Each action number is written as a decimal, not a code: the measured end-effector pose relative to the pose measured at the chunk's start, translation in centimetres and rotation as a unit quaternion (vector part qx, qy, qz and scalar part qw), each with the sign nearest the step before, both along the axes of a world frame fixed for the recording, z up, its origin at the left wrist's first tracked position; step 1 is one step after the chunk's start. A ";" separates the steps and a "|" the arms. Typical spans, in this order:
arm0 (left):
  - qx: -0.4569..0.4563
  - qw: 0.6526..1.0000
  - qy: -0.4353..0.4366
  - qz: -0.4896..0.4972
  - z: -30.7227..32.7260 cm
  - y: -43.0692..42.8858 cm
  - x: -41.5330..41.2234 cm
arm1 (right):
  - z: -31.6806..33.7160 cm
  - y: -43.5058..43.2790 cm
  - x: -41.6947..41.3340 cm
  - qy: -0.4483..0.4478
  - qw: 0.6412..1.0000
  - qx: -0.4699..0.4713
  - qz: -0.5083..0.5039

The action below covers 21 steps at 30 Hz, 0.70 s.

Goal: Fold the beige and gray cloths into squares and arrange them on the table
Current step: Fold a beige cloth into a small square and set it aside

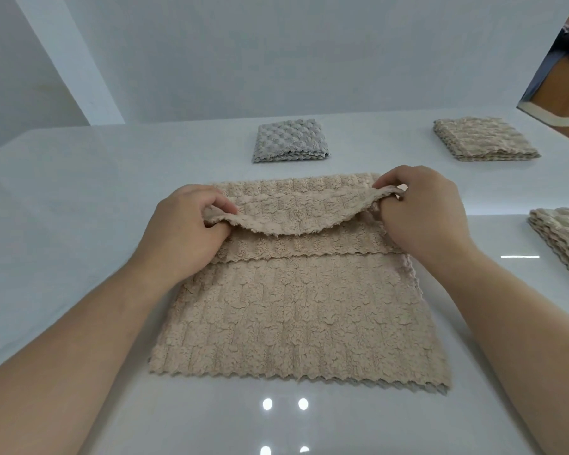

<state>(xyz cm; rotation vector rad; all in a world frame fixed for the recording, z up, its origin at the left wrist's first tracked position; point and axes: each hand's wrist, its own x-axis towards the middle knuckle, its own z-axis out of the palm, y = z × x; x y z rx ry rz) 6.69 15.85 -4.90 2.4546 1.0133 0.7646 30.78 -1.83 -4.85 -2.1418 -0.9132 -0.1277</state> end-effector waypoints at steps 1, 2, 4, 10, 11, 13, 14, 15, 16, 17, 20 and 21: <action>0.006 1.000 -0.010 0.004 0.0 0.1 -0.1 | 0.0 0.0 0.0 -0.009 1.000 0.006 0.003; 0.011 1.000 -0.016 0.009 0.0 0.1 -0.2 | 0.0 0.1 0.1 -0.011 1.000 0.015 0.008; 0.022 0.999 -0.021 0.021 0.1 0.2 -0.2 | 0.0 0.2 0.1 -0.001 0.999 0.036 0.020; 0.036 0.998 -0.039 0.047 0.6 -0.4 -0.2 | -0.1 0.2 -0.2 0.027 0.998 0.037 0.043; 0.043 0.997 -0.039 0.043 0.7 -0.5 -0.2 | -0.1 0.2 -0.1 0.031 0.998 0.031 0.041; 0.056 0.997 -0.034 0.031 0.8 -0.6 -0.3 | -0.1 0.1 0.0 0.035 0.999 0.017 0.034; 0.063 0.997 -0.028 0.023 0.9 -0.7 -0.3 | -0.1 0.1 0.0 0.036 0.999 0.010 0.031; 0.070 0.997 -0.017 0.014 1.0 -0.8 -0.4 | 0.0 0.0 0.0 0.037 0.999 0.004 0.030; 0.075 0.997 -0.005 0.006 1.1 -0.8 -0.4 | 0.1 0.0 0.0 0.037 0.999 -0.002 0.030; 0.078 0.997 0.006 -0.001 1.2 -0.9 -0.5 | 0.2 -0.1 0.1 0.036 0.999 -0.008 0.030; 0.074 0.997 0.015 -0.014 1.4 -1.2 -0.5 | 0.5 -0.2 0.0 0.050 0.998 -0.012 0.030; 0.071 0.997 0.013 -0.017 1.4 -1.3 -0.6 | 0.6 -0.1 -0.1 0.063 0.998 -0.006 0.031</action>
